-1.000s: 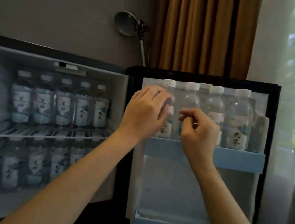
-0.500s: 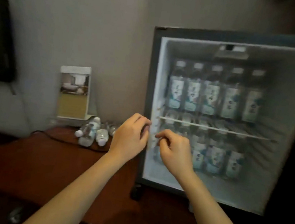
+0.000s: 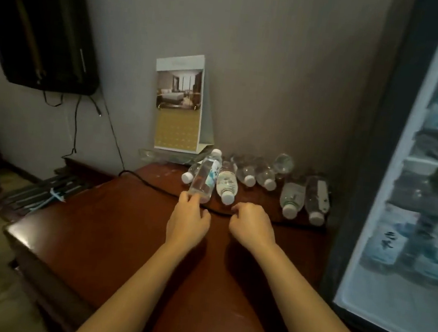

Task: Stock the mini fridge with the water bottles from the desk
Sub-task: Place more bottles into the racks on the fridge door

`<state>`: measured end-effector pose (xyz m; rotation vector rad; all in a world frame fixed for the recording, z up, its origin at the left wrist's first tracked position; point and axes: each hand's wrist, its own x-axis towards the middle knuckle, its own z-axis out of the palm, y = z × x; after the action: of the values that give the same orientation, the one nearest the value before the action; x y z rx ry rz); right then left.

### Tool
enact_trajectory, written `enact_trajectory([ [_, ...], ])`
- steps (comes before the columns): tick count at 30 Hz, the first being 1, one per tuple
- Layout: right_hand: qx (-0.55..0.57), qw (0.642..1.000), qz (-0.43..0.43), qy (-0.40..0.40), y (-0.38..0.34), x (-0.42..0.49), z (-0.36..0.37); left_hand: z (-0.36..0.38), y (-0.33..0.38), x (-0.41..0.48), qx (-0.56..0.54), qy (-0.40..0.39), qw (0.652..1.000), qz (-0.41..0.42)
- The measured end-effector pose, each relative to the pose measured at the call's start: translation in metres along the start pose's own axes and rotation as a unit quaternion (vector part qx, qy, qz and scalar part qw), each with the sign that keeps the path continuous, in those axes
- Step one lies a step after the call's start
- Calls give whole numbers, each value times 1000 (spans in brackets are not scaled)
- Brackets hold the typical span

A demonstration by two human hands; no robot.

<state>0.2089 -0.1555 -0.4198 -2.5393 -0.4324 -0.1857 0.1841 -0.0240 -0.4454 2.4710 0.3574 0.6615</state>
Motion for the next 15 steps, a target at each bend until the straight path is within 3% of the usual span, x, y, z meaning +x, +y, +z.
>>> enact_trajectory([
  [7,-123,991,-7,-49,2,39,34,37,-9,64,20,22,999,-40],
  [10,-145,988,-10,-48,1,40,36,47,-9,92,37,-11,998,-57],
  [15,-164,984,-14,-65,0,45,34,50,-11,109,-7,-2,993,-122],
])
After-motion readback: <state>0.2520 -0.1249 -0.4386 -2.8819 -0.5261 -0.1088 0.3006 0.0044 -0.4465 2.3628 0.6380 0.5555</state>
